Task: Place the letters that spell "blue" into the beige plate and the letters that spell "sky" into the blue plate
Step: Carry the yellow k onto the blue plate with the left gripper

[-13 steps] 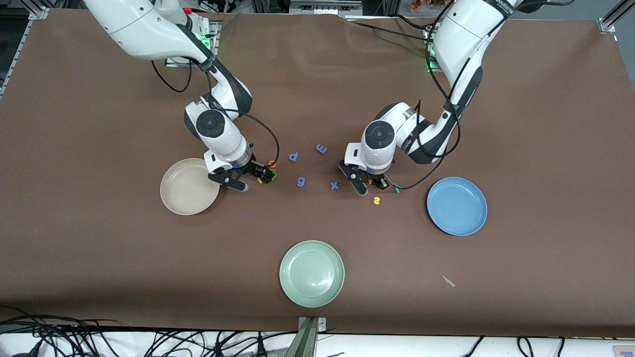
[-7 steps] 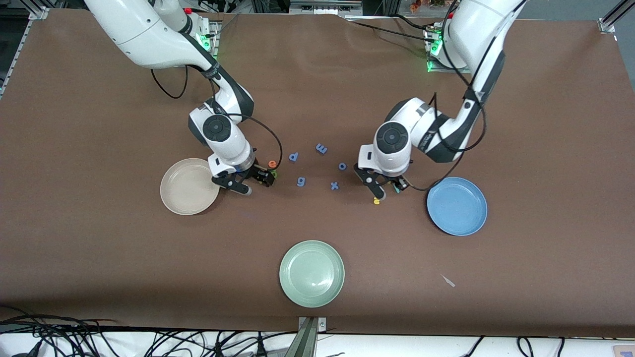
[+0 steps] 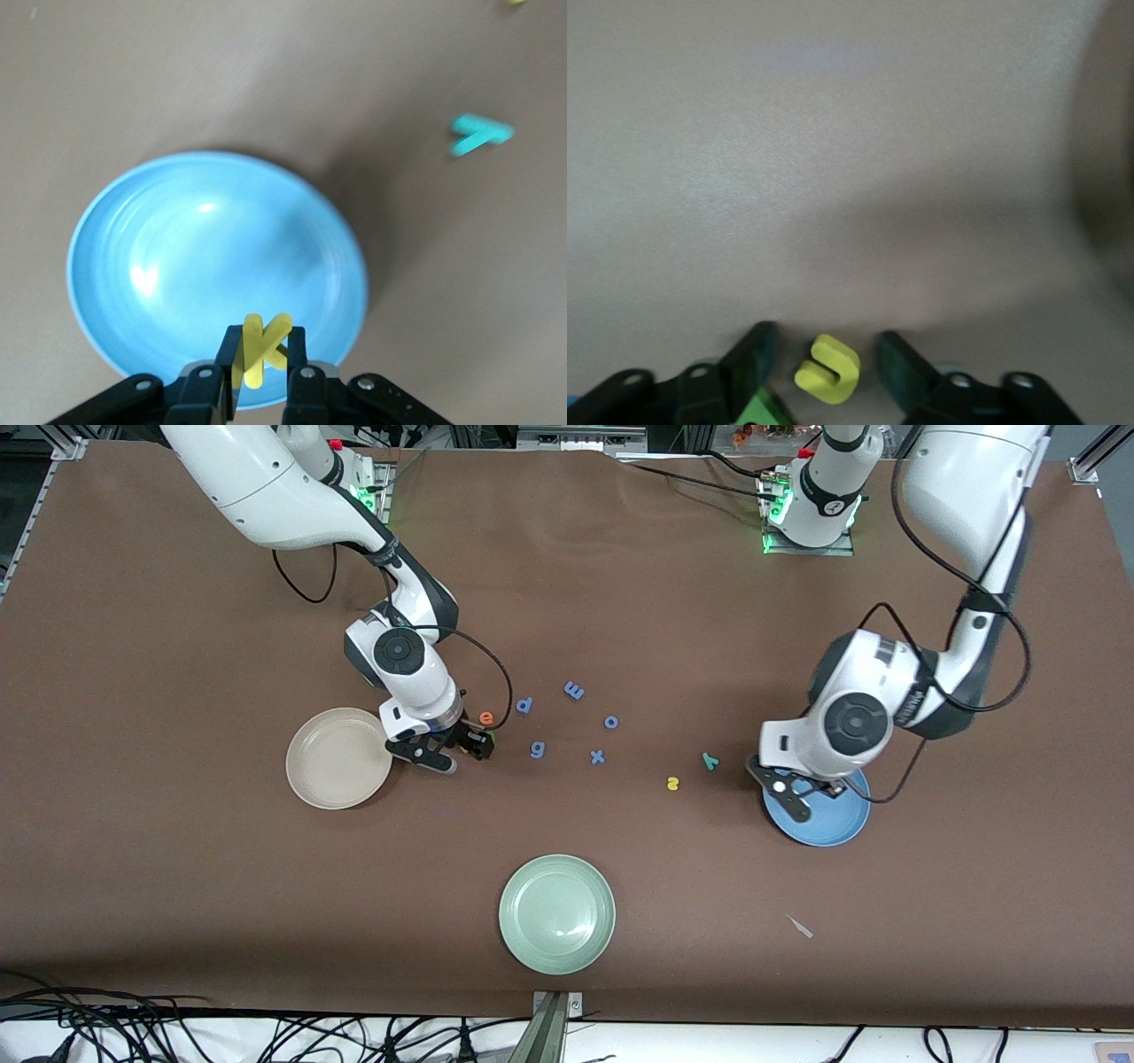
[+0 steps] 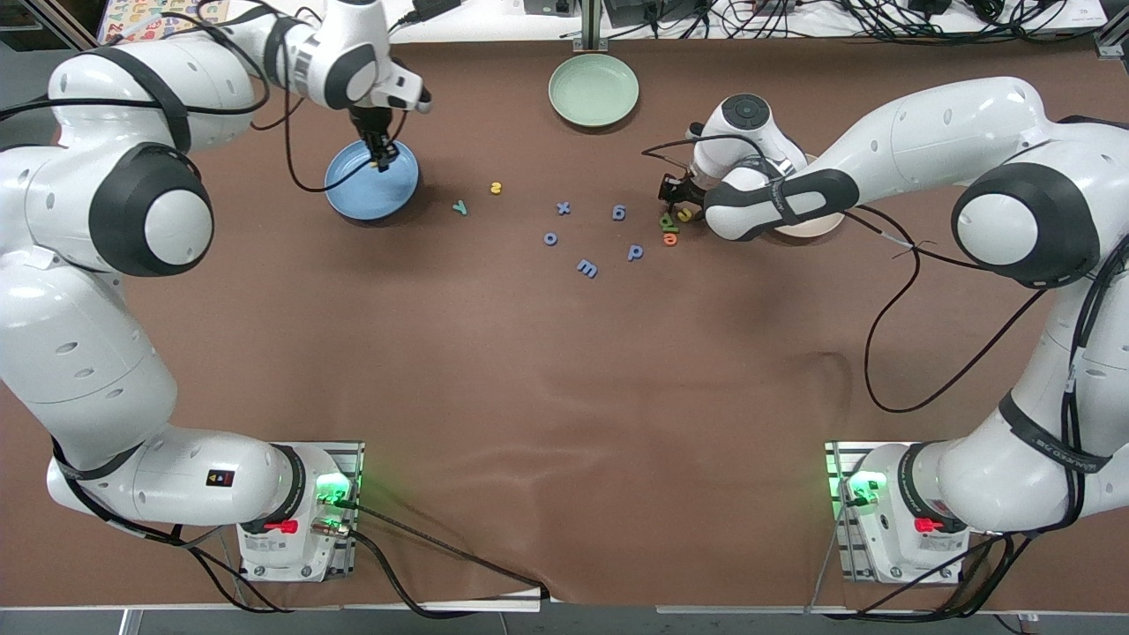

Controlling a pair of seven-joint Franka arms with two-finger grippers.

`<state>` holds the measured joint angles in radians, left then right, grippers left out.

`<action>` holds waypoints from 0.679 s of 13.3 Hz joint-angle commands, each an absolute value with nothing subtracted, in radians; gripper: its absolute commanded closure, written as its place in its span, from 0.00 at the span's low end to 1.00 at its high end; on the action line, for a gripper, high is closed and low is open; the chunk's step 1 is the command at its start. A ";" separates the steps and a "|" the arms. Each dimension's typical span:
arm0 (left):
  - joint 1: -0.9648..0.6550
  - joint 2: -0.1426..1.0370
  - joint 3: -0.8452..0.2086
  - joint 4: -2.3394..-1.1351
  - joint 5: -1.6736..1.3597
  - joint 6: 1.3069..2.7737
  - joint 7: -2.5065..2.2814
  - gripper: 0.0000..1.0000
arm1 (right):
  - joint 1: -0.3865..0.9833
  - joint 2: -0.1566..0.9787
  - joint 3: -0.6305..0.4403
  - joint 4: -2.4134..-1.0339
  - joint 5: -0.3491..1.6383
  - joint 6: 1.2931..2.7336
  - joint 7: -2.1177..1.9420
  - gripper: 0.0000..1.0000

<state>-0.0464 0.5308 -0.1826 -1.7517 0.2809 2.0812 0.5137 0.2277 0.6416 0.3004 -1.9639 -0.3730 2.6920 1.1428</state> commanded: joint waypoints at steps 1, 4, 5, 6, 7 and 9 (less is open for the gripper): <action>-0.011 0.587 -0.196 -1.750 0.316 2.146 0.557 0.79 | 0.235 0.663 0.290 -1.954 -0.403 2.692 1.169 0.61; -0.005 0.586 -0.202 -1.741 0.313 2.134 0.546 0.00 | 0.233 0.634 0.290 -1.959 -0.402 2.674 1.158 0.72; -0.012 0.572 -0.206 -1.738 0.299 2.122 0.540 0.00 | 0.233 0.618 0.290 -1.957 -0.400 2.646 1.149 0.72; -0.014 0.565 -0.207 -1.732 0.296 2.106 0.517 0.00 | 0.232 0.598 0.282 -1.956 -0.397 2.611 1.141 0.72; -0.017 0.563 -0.209 -1.720 0.295 2.102 0.485 0.00 | 0.230 0.582 0.282 -1.956 -0.387 2.574 1.129 0.72; -0.035 0.563 -0.235 -1.688 0.295 2.082 0.398 0.00 | 0.230 0.580 0.282 -1.954 -0.379 2.565 1.135 0.70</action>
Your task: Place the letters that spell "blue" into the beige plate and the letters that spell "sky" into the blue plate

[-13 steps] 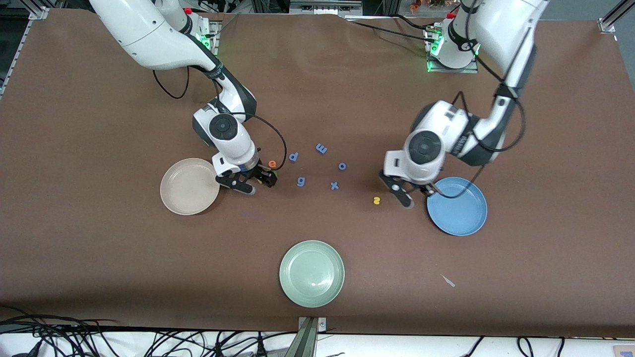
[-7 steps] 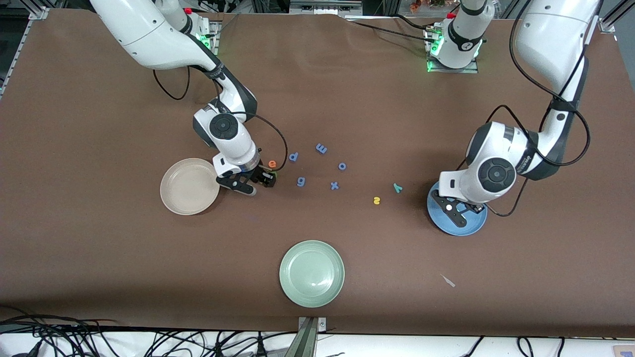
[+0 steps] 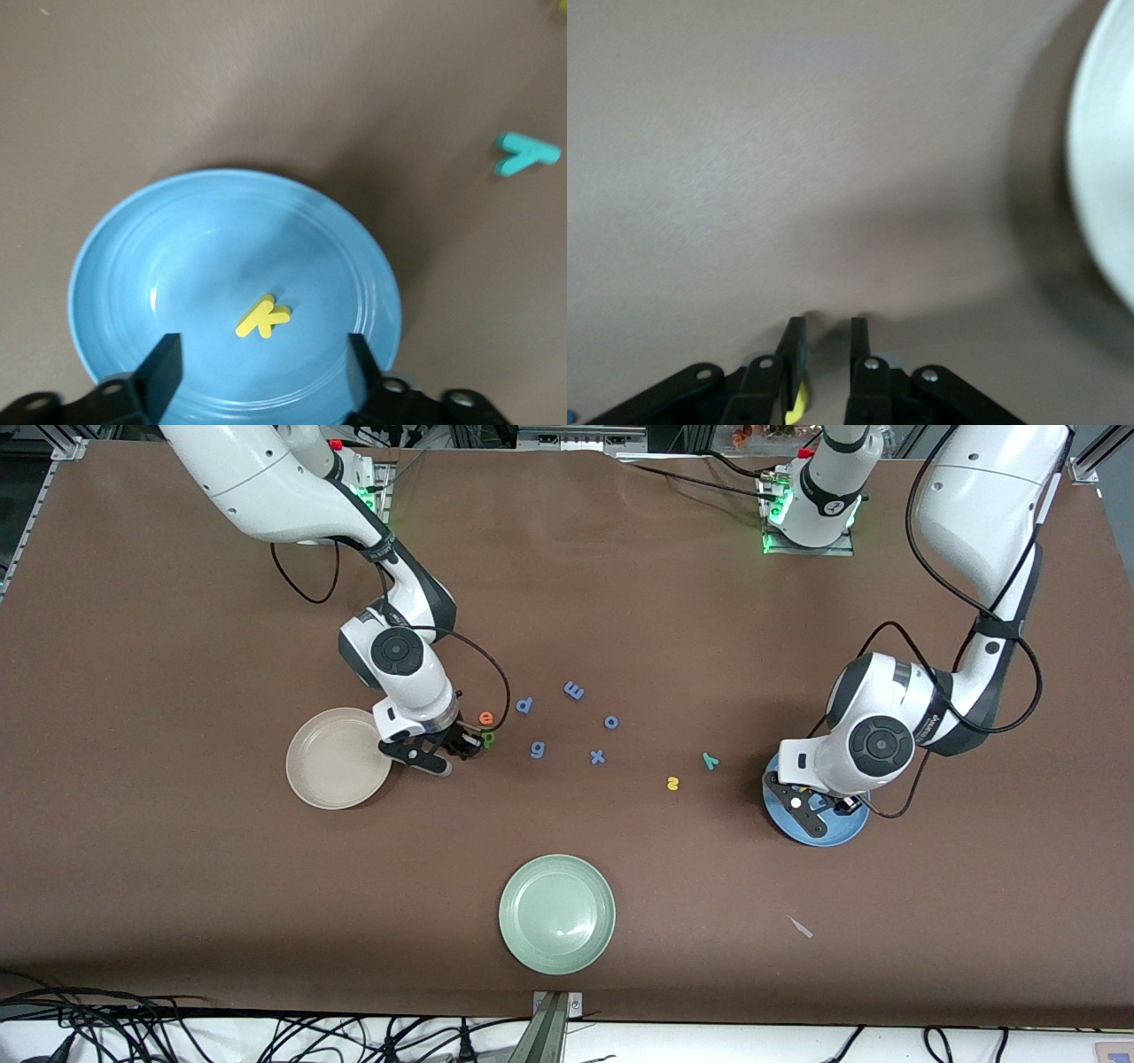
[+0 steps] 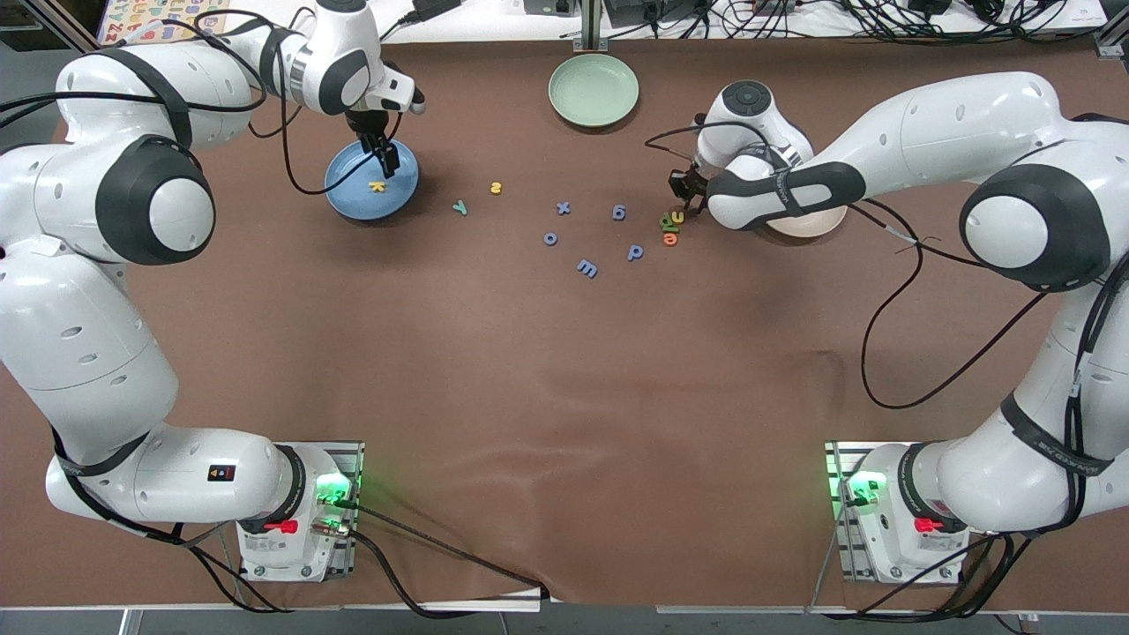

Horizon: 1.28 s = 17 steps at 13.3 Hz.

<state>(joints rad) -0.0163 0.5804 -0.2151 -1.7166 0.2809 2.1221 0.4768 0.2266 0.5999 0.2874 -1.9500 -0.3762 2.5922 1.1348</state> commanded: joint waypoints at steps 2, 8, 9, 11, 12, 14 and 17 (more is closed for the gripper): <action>-0.067 0.574 -0.238 -1.628 0.247 2.031 0.284 0.00 | 0.232 0.587 0.284 -1.950 -0.356 2.568 1.144 0.39; -0.187 0.704 -0.236 -1.447 0.043 2.029 -0.142 0.00 | 0.256 0.640 0.314 -1.902 -0.367 2.580 1.207 0.32; -0.214 0.736 -0.235 -1.424 0.046 2.034 -0.193 0.00 | 0.256 0.643 0.314 -1.902 -0.368 2.580 1.209 0.32; -0.256 0.793 -0.235 -1.373 0.048 2.039 -0.242 0.00 | 0.265 0.644 0.314 -1.902 -0.373 2.583 1.210 0.32; -0.276 0.804 -0.227 -1.374 0.057 2.040 -0.251 0.05 | 0.268 0.646 0.314 -1.905 -0.383 2.583 1.210 0.32; -0.285 0.834 -0.224 -1.374 0.112 2.060 -0.253 0.12 | 0.268 0.643 0.313 -1.905 -0.396 2.579 1.197 0.32; -0.296 0.868 -0.225 -1.384 0.141 2.132 -0.264 0.19 | 0.267 0.634 0.311 -1.888 -0.416 2.550 1.161 0.32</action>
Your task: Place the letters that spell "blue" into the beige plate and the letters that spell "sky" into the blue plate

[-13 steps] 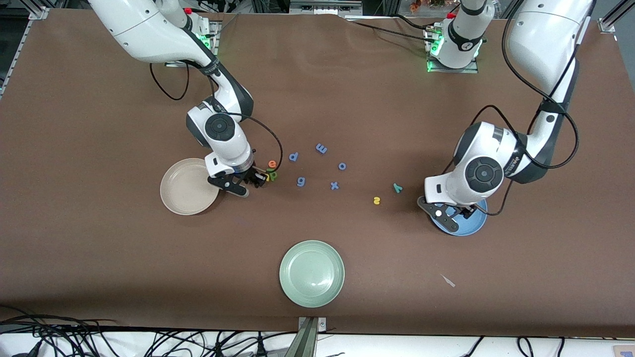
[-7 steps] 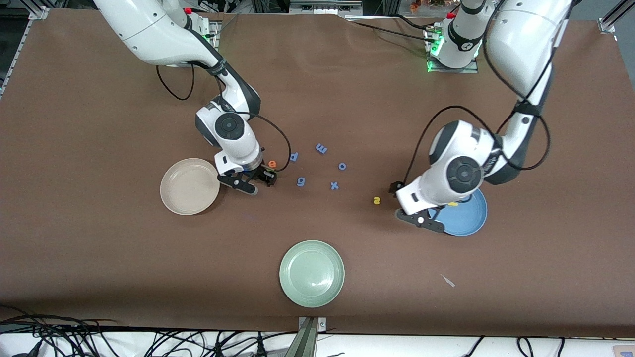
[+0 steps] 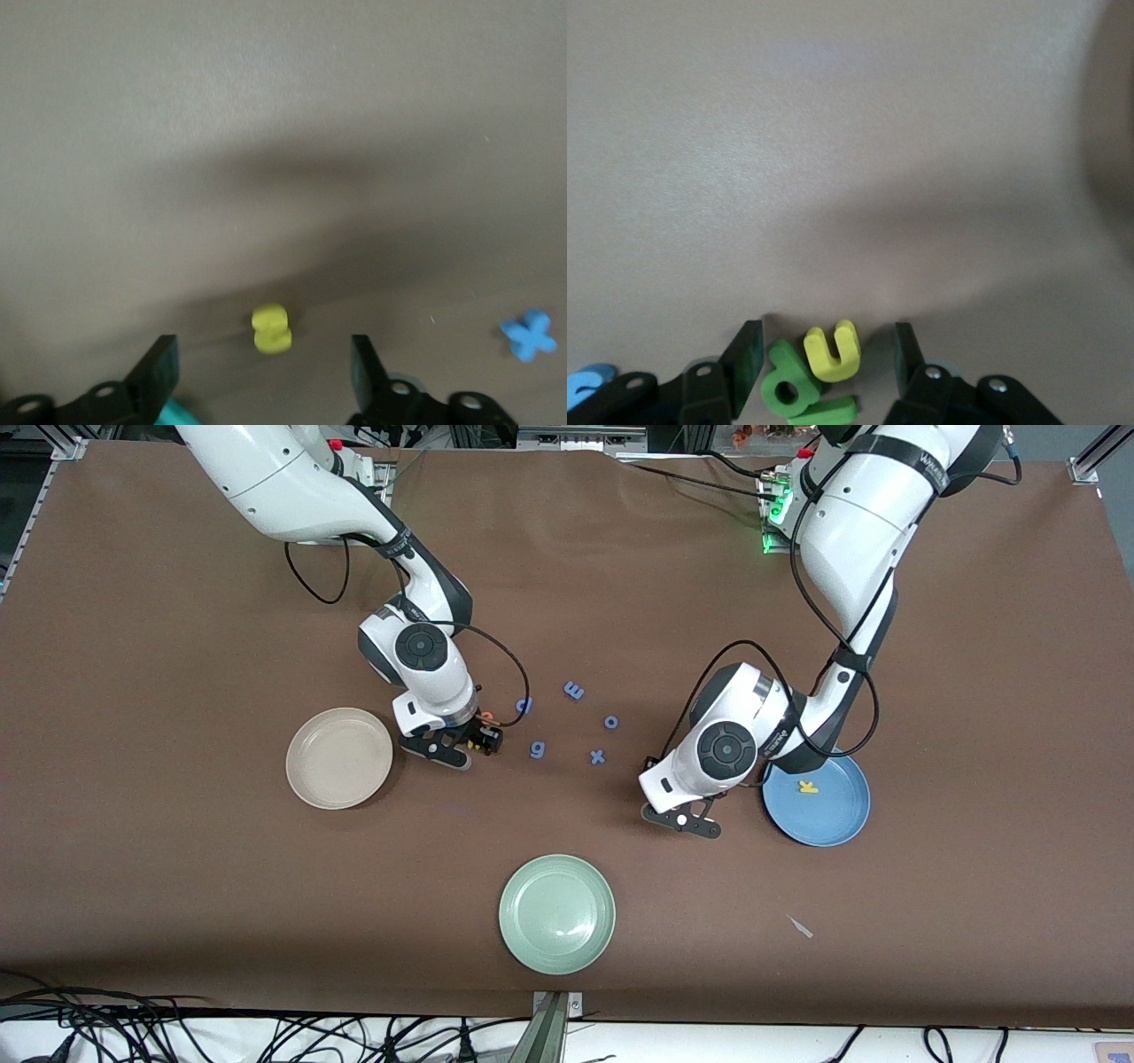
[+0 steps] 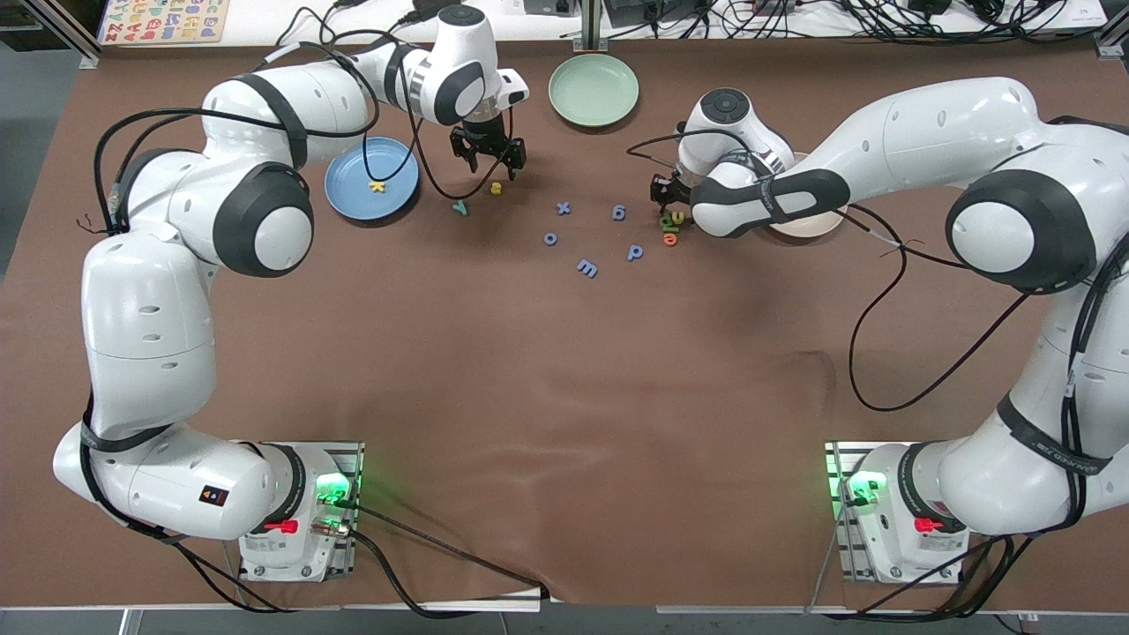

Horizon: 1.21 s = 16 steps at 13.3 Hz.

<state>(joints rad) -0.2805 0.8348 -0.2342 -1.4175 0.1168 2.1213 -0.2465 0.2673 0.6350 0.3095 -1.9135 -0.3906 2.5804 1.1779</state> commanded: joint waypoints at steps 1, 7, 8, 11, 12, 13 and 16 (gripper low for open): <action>-0.302 0.876 -0.224 -1.384 0.143 2.132 -0.279 0.23 | 0.267 0.635 0.311 -1.869 -0.417 2.531 1.161 0.32; -0.308 0.876 -0.222 -1.411 0.144 2.123 -0.307 0.48 | 0.267 0.653 0.301 -1.861 -0.481 2.530 1.046 0.26; -0.308 0.876 -0.221 -1.413 0.144 2.123 -0.308 0.63 | 0.268 0.657 0.301 -1.861 -0.514 2.531 1.048 0.26; -0.305 0.865 -0.210 -1.411 0.144 2.090 -0.308 0.98 | 0.268 0.667 0.301 -1.862 -0.535 2.539 1.051 0.25; -0.299 0.855 -0.210 -1.410 0.144 2.071 -0.307 0.99 | 0.267 0.672 0.301 -1.862 -0.557 2.543 1.054 0.25; -0.293 0.830 -0.210 -1.408 0.144 2.041 -0.307 0.99 | 0.267 0.675 0.301 -1.862 -0.569 2.543 1.054 0.25; -0.281 0.727 -0.195 -1.402 0.144 1.910 -0.299 0.99 | 0.268 0.678 0.301 -1.870 -0.571 2.543 1.058 0.25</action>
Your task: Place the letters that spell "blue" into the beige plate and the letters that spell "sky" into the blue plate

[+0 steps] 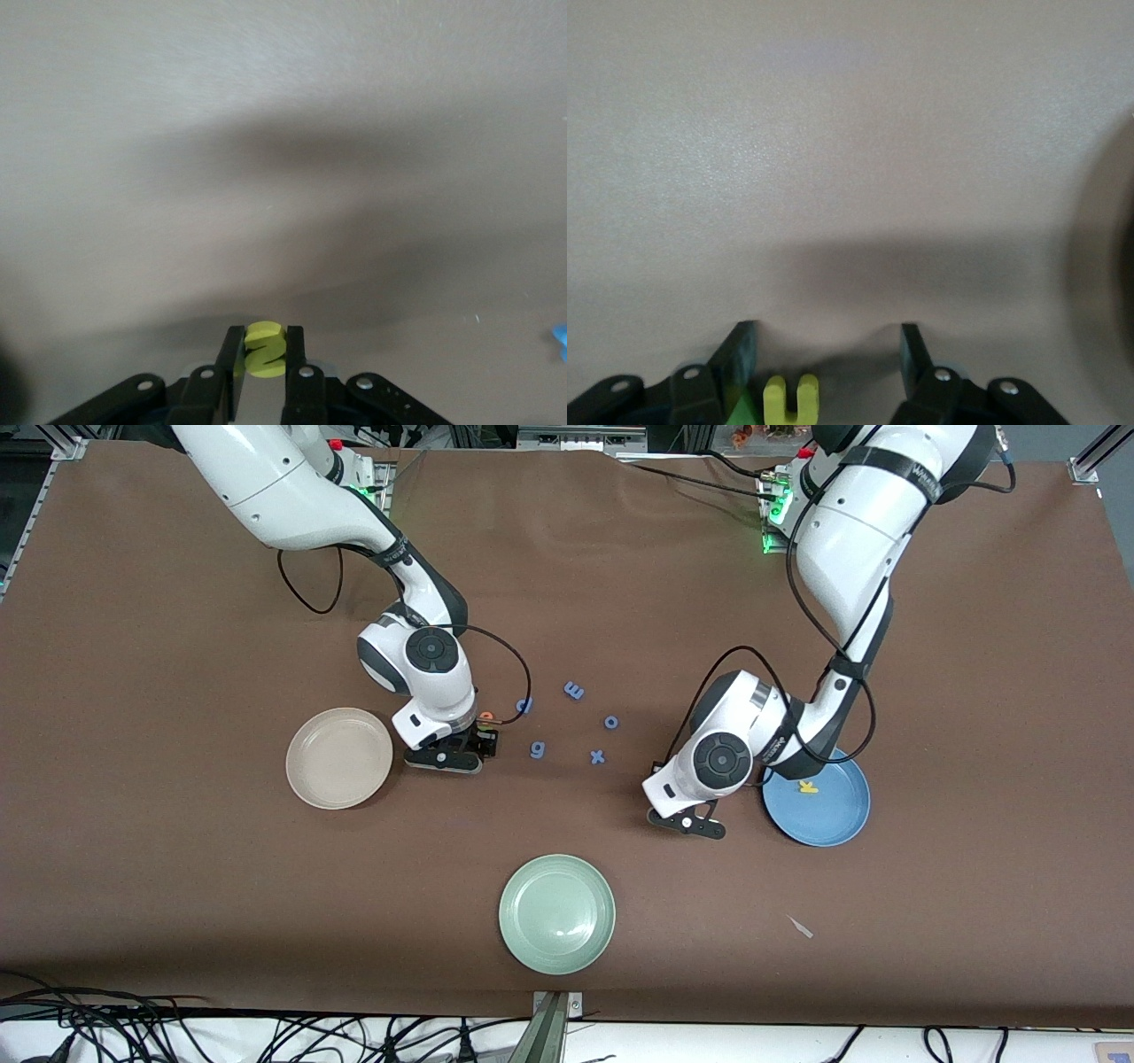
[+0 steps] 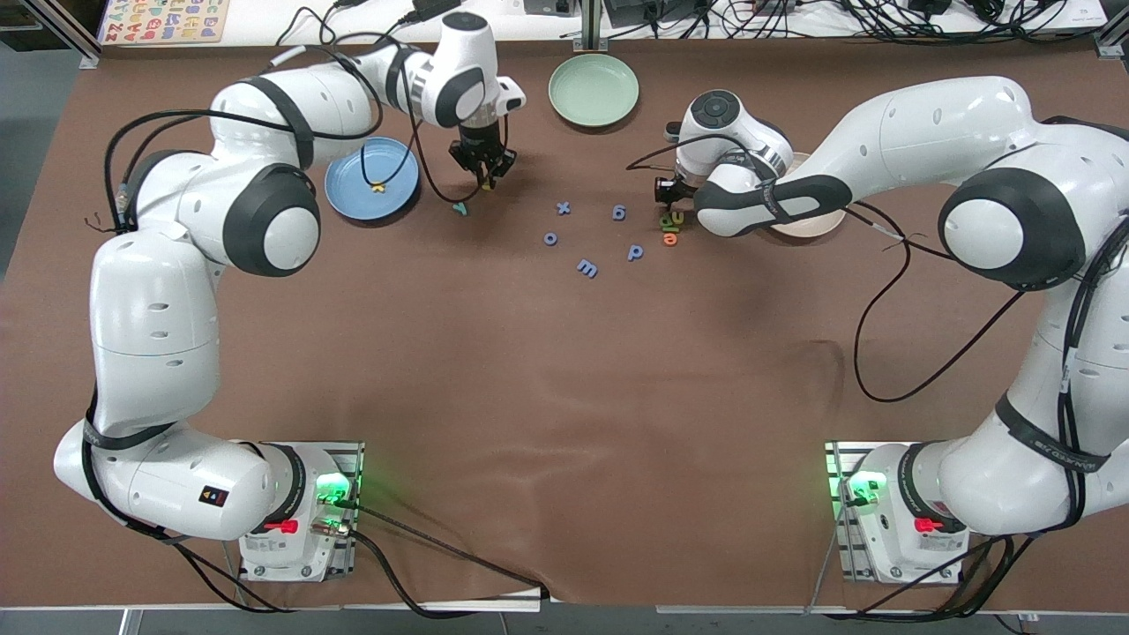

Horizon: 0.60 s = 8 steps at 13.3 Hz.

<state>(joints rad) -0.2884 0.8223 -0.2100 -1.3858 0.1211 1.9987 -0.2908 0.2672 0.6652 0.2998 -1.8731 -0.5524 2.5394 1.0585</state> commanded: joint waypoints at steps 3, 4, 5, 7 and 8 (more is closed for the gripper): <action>-0.217 0.674 -0.184 -1.408 0.185 1.823 -0.264 0.99 | 0.268 0.676 0.302 -1.879 -0.575 2.543 1.130 0.25; -0.203 0.673 -0.186 -1.413 0.221 1.816 -0.223 0.99 | 0.268 0.672 0.302 -1.887 -0.574 2.542 1.132 0.25; -0.183 0.676 -0.183 -1.423 0.245 1.818 -0.206 0.99 | 0.268 0.669 0.304 -1.894 -0.571 2.542 1.140 0.25; -0.097 0.686 -0.190 -1.442 0.296 1.851 -0.154 0.99 | 0.268 0.667 0.305 -1.904 -0.572 2.540 1.164 0.25; -0.068 0.690 -0.192 -1.477 0.295 1.914 -0.091 0.98 | 0.268 0.664 0.307 -1.908 -0.572 2.539 1.166 0.25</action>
